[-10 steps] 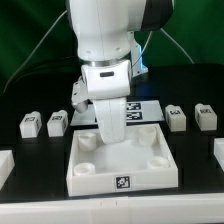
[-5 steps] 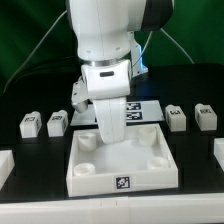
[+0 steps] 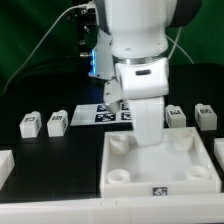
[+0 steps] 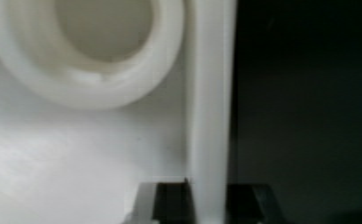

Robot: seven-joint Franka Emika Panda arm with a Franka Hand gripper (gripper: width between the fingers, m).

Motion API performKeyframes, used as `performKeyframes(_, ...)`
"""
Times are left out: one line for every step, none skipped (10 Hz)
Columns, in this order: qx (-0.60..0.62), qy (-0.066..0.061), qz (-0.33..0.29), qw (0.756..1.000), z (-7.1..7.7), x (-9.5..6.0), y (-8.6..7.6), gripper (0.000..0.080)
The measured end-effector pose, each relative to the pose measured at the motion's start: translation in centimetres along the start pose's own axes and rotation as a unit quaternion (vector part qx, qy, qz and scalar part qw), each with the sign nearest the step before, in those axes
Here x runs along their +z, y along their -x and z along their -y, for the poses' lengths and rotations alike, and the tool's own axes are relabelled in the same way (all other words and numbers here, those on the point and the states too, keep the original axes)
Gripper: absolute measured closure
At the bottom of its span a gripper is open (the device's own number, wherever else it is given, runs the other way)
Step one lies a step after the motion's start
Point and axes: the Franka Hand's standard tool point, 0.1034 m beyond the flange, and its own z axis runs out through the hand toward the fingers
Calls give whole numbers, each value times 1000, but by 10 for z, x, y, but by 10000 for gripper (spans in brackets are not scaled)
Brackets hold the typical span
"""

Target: Assemble one leg

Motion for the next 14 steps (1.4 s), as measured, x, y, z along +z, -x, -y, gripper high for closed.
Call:
performKeyframes(-3,4,-4,1000,-8,0,-6,730)
performKeyframes(-5,8,-6,1000,-16,0,-9,733)
performKeyframes(-5,7,-7,1000,-16,1,-11,733)
performKeyframes(-4,5,-8,1000,-16,2,-14,733)
performKeyframes(2,-2,-7,1000,-16,2,-14,732)
performKeyframes(6,-3,-7,1000,-16,4,-14,732)
performKeyframes(7,0,-7,1000,-16,4,-14,732)
performKeyframes(7,0,-7,1000,-16,4,-14,732)
performKeyframes(7,0,-7,1000,-16,4,-14,732)
performKeyframes(8,0,-7,1000,-16,4,-13,532)
performKeyframes(8,0,-7,1000,-16,4,-13,532)
performKeyframes(8,0,-7,1000,-16,5,-13,350)
performKeyframes(9,0,-7,1000,-16,5,-12,350)
performKeyframes(9,0,-7,1000,-16,5,-12,187)
